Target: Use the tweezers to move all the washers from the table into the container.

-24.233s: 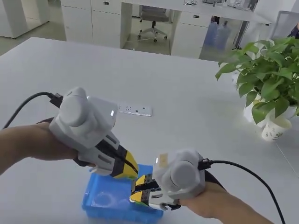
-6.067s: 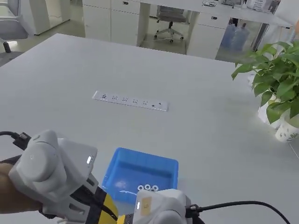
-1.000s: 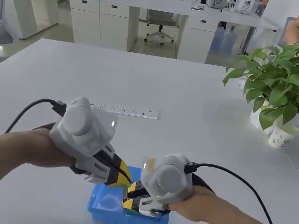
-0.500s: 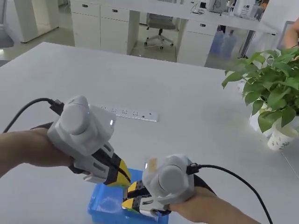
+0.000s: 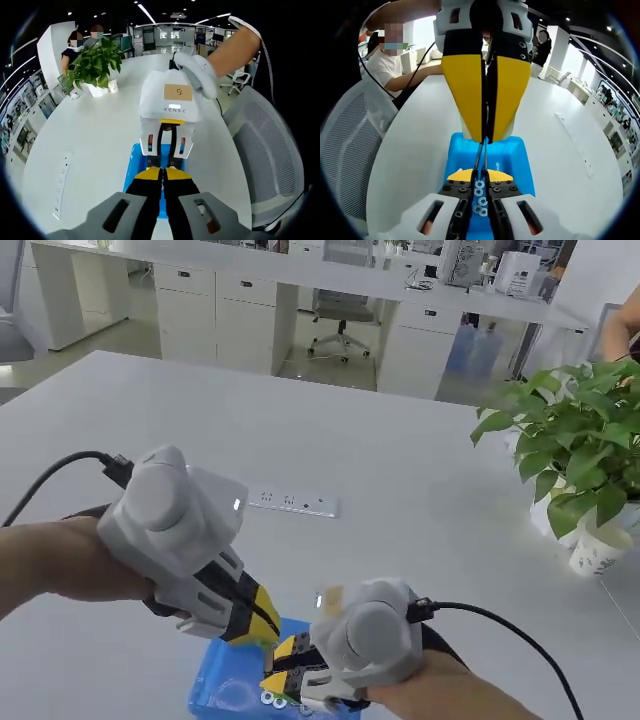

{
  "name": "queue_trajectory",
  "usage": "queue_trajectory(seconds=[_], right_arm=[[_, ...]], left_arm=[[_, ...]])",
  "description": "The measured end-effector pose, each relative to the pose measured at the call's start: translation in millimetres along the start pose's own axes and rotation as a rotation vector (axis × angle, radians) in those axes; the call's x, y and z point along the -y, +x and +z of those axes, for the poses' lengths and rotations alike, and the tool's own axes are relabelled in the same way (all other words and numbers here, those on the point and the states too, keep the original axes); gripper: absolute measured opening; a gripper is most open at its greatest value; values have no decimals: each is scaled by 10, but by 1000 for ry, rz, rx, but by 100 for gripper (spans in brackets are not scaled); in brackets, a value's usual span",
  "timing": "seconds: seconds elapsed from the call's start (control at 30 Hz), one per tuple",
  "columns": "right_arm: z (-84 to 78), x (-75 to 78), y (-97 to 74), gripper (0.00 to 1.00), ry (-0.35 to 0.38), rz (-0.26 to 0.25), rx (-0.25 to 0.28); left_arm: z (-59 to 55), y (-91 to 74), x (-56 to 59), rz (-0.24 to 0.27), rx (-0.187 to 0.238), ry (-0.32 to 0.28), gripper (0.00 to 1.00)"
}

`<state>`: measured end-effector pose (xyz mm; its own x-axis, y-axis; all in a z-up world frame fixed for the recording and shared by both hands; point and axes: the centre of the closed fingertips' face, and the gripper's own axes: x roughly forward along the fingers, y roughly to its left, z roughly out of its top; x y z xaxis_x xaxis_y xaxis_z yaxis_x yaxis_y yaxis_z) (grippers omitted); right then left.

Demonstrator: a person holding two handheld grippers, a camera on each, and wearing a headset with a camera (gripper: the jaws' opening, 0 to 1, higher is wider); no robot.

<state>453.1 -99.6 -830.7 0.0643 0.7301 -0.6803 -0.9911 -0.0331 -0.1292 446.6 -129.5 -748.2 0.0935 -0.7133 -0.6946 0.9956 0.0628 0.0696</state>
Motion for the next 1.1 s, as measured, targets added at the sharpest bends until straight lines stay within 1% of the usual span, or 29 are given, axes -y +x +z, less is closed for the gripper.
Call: queue_trajectory(seconds=[0.53,0.73,1.1], right_arm=[[149,-72,-133,8,-3,-12,32],[202,-138,-186,8,-7,-12,44],[283,-277,-247,7,-4,-5,57]], left_arm=[[118,-142,77,15,19,5,4],[161,-200,151,20,28,7,4],[201,-284,297,30,45,6,4]])
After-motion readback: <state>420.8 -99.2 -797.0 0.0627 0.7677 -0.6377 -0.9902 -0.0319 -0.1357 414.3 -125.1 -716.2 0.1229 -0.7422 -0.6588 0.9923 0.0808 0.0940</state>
